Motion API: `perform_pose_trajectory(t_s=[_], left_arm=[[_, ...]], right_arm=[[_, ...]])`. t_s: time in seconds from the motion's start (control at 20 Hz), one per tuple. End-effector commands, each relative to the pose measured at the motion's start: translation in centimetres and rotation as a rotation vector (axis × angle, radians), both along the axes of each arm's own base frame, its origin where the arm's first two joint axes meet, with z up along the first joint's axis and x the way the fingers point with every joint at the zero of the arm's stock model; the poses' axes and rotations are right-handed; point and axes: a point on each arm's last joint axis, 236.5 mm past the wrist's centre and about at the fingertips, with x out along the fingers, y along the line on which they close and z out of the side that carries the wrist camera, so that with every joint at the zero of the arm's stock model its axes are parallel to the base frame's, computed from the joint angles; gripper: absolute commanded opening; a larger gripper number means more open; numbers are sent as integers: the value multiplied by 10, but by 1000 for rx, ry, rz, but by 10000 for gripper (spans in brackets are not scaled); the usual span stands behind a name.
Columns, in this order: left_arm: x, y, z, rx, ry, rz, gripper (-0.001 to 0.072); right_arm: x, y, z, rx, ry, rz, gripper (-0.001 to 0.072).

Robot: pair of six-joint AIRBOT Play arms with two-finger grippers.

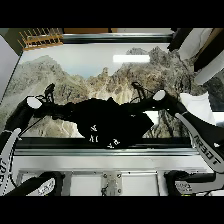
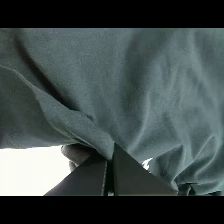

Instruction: Fold the clothes and pants, and hang the long-sleeved shirts on hangers.

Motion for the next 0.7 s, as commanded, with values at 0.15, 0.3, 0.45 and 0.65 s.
perform_pose_trajectory(t_s=[0.15,0.3,0.45,0.65], left_arm=[[0,0,0,1,1,-1,7],[8,12,19,4,-51,29,7],[28,46,111,21,-255,95,7],[6,68,287,94,-666,144,7]], right_arm=[[-1,47,-29,9,33,71,275],[23,32,5,21,-50,44,13],[64,-10,123,79,-282,-27,12],[49,-71,309,122,-663,-106,12]])
